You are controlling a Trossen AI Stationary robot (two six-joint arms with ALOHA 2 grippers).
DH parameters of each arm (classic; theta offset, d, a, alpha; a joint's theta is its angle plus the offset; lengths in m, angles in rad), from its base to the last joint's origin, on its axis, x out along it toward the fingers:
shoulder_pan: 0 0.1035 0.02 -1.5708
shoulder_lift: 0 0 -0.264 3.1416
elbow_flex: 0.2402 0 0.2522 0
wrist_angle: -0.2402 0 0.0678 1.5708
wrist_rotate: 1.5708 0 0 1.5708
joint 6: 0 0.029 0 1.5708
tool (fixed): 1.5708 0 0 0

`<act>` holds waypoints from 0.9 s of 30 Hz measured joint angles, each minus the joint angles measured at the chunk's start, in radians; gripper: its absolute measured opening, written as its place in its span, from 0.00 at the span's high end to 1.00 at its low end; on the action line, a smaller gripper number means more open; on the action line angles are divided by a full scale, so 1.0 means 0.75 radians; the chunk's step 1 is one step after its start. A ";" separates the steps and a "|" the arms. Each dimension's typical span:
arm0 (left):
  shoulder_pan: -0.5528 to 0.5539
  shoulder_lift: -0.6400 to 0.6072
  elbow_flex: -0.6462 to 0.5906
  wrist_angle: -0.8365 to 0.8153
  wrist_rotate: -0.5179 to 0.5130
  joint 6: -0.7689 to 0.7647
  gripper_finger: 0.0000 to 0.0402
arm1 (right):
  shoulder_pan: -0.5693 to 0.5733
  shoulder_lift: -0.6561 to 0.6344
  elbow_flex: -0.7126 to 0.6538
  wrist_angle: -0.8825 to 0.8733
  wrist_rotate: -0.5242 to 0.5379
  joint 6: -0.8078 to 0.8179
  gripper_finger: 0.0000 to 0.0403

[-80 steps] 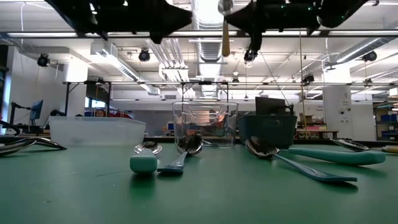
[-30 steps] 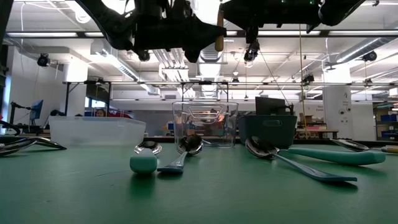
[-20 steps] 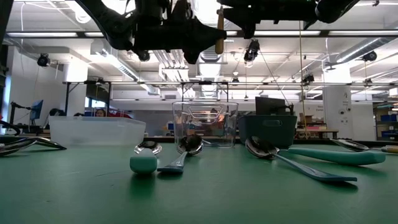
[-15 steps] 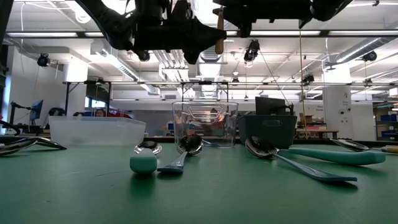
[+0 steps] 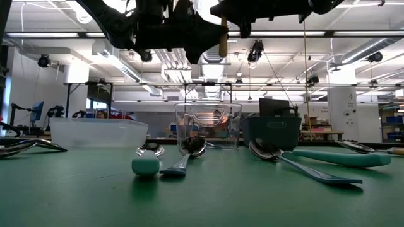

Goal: Sort silverware by color (type)
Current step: Put the yellow spoon into the blue bin

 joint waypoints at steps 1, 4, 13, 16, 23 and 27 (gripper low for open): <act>0.002 -0.010 0.000 -0.021 0.000 0.001 0.67 | -0.002 0.000 0.016 -0.044 0.001 0.000 0.97; 0.020 -0.062 -0.001 -0.154 0.004 0.060 0.53 | -0.006 0.000 0.097 -0.256 0.070 0.006 0.97; 0.082 -0.409 -0.112 -0.482 -0.173 0.227 0.39 | -0.128 0.018 0.350 -0.985 0.555 0.107 0.98; 0.080 -0.561 -0.205 -0.474 -0.268 0.259 0.39 | -0.219 0.030 0.342 -1.037 0.543 0.173 0.98; 0.082 -0.914 -0.369 -0.471 -0.356 0.263 0.39 | -0.415 0.175 0.306 -1.151 0.424 0.296 0.98; 0.081 -1.075 -0.443 -0.473 -0.371 0.273 0.39 | -0.467 0.302 0.305 -1.154 0.339 0.316 0.98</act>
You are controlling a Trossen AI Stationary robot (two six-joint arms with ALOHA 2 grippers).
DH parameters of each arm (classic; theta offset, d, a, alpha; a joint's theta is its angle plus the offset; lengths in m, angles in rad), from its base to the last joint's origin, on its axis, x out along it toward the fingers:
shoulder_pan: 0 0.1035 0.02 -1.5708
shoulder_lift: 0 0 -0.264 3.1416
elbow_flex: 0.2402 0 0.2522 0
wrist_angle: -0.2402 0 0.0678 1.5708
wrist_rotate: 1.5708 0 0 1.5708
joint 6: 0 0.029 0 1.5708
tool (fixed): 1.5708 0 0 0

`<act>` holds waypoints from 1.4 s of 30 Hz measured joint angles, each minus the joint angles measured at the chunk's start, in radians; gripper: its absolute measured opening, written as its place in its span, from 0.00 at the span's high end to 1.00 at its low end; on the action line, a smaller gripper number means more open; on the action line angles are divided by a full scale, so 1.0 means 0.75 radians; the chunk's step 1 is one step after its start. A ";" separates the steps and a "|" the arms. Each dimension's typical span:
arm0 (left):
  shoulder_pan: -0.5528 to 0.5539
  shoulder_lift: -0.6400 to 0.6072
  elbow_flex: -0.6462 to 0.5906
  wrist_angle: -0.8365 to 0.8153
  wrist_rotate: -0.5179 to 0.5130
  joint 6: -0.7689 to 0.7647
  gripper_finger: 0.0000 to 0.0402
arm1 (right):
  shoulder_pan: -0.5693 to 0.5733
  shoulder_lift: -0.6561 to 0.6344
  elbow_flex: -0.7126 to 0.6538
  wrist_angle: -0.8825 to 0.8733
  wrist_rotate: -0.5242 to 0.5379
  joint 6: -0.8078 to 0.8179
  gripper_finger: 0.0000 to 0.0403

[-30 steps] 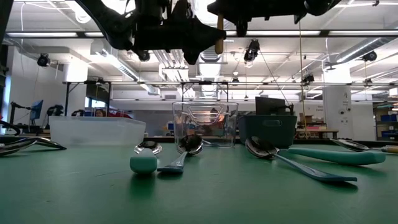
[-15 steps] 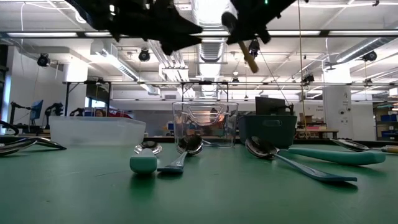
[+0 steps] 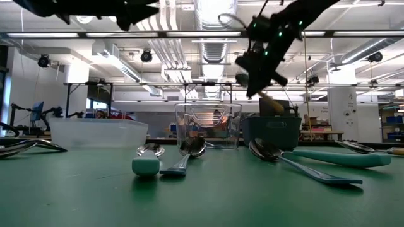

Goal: Sort silverware by color (type)
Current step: Put the yellow spoon into the blue bin

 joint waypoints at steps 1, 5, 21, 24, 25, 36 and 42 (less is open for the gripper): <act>0.000 -0.035 -0.016 -0.002 -0.020 0.005 0.39 | -0.004 0.029 0.000 -0.001 -0.003 0.009 0.98; 0.000 -0.164 -0.075 -0.002 -0.111 0.015 0.38 | -0.009 0.111 -0.001 0.000 -0.005 0.027 0.98; 0.000 -0.402 -0.162 -0.008 -0.162 0.020 0.38 | -0.027 0.213 -0.001 -0.028 -0.005 0.142 0.98; 0.000 -0.405 -0.162 -0.009 -0.162 0.019 0.38 | -0.030 0.230 -0.001 -0.032 -0.005 0.151 0.98; 0.000 -0.405 -0.162 -0.010 -0.162 0.019 0.38 | -0.032 0.233 -0.001 -0.032 -0.005 0.151 0.98; 0.000 -0.404 -0.161 -0.014 -0.162 0.020 0.38 | -0.121 0.210 -0.001 -0.021 -0.235 0.076 0.98; 0.000 -0.404 -0.161 -0.014 -0.162 0.020 0.38 | -0.249 0.210 -0.001 -0.022 -0.443 -0.056 0.98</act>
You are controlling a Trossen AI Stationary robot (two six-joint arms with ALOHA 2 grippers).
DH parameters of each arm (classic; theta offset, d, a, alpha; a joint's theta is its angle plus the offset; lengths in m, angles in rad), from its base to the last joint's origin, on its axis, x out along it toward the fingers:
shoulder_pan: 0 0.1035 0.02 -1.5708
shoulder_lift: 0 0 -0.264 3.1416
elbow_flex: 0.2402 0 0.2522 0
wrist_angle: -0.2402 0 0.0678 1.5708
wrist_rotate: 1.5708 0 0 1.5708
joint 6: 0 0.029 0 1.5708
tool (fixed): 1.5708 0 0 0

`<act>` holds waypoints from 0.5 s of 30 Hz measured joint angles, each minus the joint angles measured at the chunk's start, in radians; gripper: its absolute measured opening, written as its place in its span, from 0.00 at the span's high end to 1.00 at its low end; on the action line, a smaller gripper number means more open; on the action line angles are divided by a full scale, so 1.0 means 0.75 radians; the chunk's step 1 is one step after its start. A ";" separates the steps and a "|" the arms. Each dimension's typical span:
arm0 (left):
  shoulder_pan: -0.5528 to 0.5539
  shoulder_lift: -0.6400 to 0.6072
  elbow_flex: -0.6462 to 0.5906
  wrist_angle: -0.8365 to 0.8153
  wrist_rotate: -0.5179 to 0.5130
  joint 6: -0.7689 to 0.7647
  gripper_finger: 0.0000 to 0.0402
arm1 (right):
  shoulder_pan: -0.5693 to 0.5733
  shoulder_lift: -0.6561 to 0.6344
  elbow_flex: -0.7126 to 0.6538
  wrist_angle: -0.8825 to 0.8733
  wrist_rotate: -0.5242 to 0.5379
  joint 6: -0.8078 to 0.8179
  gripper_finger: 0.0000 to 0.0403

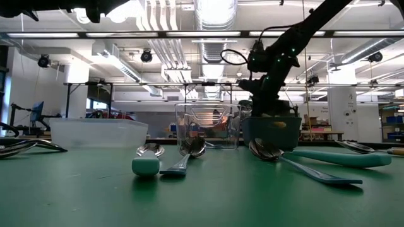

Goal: Sort silverware by color (type)
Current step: Put the yellow spoon into the blue bin

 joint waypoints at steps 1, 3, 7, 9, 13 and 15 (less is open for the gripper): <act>0.000 0.000 0.000 0.000 0.000 0.001 0.38 | -0.023 0.000 0.000 0.000 -0.055 -0.021 0.98; 0.000 0.000 0.000 0.000 0.000 0.003 0.38 | -0.066 0.000 0.000 0.000 -0.163 -0.060 0.98; 0.000 0.000 0.000 0.000 0.000 0.010 0.38 | -0.120 0.000 -0.003 0.001 -0.282 -0.191 0.98; 0.000 0.000 0.000 0.000 0.000 0.013 0.38 | -0.133 -0.001 -0.014 0.004 -0.339 -0.244 0.98; 0.000 0.000 0.000 0.000 0.000 0.014 0.38 | -0.137 -0.001 -0.081 0.125 -0.353 -0.210 0.98; 0.000 0.000 0.000 0.000 0.000 0.014 0.38 | -0.138 -0.001 -0.122 0.186 -0.353 -0.175 0.98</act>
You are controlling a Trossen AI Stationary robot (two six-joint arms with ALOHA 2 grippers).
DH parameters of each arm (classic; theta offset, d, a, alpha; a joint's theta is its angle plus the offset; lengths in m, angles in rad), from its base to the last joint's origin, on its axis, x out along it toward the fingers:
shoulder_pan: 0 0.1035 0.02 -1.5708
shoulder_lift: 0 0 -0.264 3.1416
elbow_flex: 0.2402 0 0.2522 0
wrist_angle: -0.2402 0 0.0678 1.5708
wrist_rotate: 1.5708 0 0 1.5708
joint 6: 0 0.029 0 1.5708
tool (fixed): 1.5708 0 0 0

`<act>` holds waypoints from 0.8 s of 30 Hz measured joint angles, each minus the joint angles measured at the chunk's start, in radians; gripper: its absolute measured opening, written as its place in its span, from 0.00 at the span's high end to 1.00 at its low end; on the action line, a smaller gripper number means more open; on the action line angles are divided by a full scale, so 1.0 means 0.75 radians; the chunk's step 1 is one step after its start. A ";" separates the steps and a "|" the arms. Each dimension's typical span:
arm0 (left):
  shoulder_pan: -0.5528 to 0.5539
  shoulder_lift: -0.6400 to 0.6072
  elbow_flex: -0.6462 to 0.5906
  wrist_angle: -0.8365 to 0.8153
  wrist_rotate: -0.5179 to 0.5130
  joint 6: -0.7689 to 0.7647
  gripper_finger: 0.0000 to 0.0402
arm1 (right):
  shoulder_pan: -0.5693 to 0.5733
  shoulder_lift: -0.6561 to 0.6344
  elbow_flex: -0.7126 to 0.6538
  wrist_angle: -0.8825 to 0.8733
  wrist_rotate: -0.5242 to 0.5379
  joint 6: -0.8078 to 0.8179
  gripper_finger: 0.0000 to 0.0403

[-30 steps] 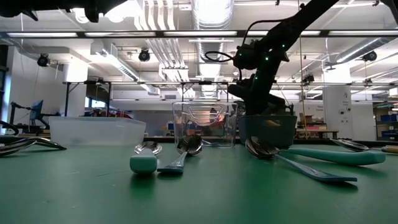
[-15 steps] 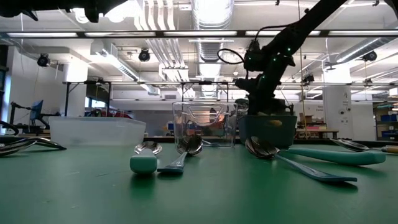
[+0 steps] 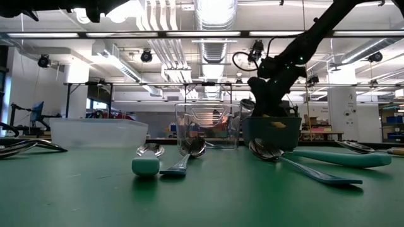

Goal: Sort silverware by color (type)
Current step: Put the yellow spoon into the blue bin

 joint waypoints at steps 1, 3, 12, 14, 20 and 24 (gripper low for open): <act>0.000 0.000 0.000 0.000 0.000 0.000 0.38 | -0.001 0.000 -0.019 0.021 0.000 0.018 0.98; 0.000 0.001 0.000 -0.001 0.000 0.000 0.38 | -0.004 0.000 -0.055 0.047 0.000 0.052 0.98; 0.000 0.002 0.000 -0.003 0.000 0.009 0.38 | -0.008 0.000 -0.135 0.100 0.145 0.150 0.98; 0.000 0.002 0.000 -0.003 0.000 0.009 0.38 | -0.008 0.000 -0.141 0.107 0.146 0.149 0.98; 0.000 0.002 0.000 -0.002 0.000 0.009 0.38 | -0.002 0.000 -0.141 0.143 0.146 0.145 0.98; 0.000 0.002 0.000 0.002 0.000 0.009 0.38 | 0.003 0.000 -0.141 0.161 0.146 0.165 0.98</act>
